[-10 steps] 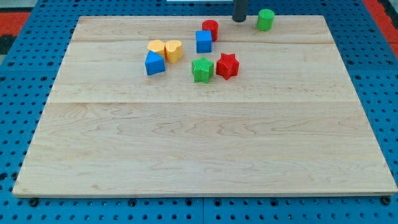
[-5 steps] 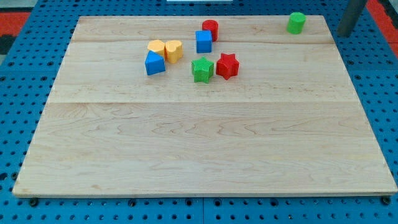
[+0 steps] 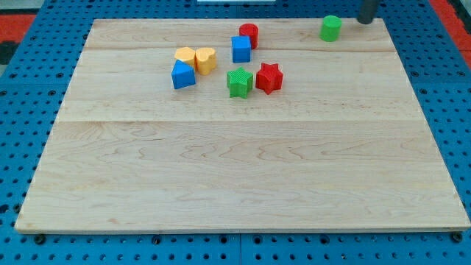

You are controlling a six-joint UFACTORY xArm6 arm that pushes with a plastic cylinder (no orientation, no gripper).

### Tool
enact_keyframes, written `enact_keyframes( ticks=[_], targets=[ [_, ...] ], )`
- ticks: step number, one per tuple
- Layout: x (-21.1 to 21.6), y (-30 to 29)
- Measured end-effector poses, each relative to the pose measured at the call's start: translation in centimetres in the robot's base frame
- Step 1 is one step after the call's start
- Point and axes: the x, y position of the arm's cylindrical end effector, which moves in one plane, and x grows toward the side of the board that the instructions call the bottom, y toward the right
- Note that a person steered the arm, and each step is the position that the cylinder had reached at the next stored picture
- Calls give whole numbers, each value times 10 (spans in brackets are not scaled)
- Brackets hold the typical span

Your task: Place the green circle horizontally to the blue cube

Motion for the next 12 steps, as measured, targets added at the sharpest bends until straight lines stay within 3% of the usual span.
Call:
enact_keyframes(
  ticks=[3, 7, 8, 9, 11, 12],
  targets=[
    [4, -52],
    [13, -56],
    [50, -90],
    [127, -117],
    [82, -104],
    [75, -56]
  ],
)
